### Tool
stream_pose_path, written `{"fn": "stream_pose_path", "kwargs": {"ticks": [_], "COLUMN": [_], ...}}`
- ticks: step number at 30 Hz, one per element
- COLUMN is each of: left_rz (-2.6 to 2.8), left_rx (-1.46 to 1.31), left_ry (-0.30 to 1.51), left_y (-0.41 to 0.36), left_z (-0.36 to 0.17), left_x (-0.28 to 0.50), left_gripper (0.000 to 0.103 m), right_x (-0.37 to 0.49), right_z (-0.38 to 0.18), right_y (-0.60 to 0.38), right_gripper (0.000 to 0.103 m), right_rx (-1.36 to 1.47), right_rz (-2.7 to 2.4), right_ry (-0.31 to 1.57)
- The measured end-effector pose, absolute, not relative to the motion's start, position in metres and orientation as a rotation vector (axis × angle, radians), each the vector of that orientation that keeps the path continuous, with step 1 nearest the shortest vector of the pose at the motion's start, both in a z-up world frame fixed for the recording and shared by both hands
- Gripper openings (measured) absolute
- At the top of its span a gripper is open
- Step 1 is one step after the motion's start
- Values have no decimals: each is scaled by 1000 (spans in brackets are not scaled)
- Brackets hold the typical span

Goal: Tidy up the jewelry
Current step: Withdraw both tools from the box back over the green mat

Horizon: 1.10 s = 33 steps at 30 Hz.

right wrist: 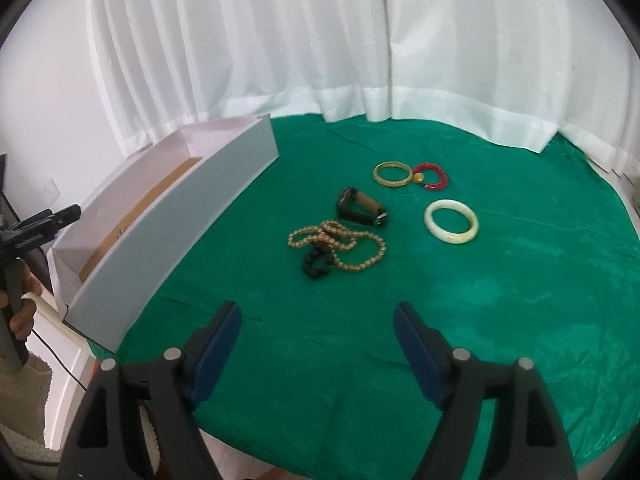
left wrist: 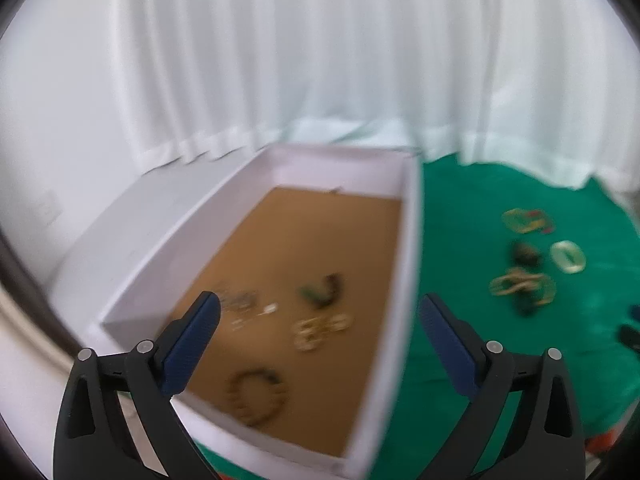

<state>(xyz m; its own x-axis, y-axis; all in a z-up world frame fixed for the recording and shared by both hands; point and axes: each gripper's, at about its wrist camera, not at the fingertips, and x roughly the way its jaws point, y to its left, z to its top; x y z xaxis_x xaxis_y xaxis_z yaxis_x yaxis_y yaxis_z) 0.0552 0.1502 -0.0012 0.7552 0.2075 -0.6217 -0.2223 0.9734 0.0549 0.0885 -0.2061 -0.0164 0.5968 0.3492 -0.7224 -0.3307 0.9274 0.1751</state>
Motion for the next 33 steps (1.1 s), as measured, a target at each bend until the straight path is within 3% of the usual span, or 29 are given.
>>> {"fn": "stream_pose_path", "kwargs": {"ticks": [3, 15, 25, 33], "left_rz": [114, -209, -151, -150], "left_rx": [-56, -24, 70, 60], "left_ry": [648, 766, 687, 730], "left_y": [126, 27, 22, 18], "left_z": [10, -24, -24, -37], "left_x": [50, 39, 0, 5], "left_gripper": [100, 100, 101, 101], "right_x": [82, 56, 26, 22], "right_z": [-13, -12, 6, -1], "right_y": [-217, -219, -206, -202], "right_gripper": [89, 89, 89, 89], "right_rx": [35, -47, -134, -146], "right_rz": [406, 305, 240, 260], "right_ry": [805, 842, 794, 809]}}
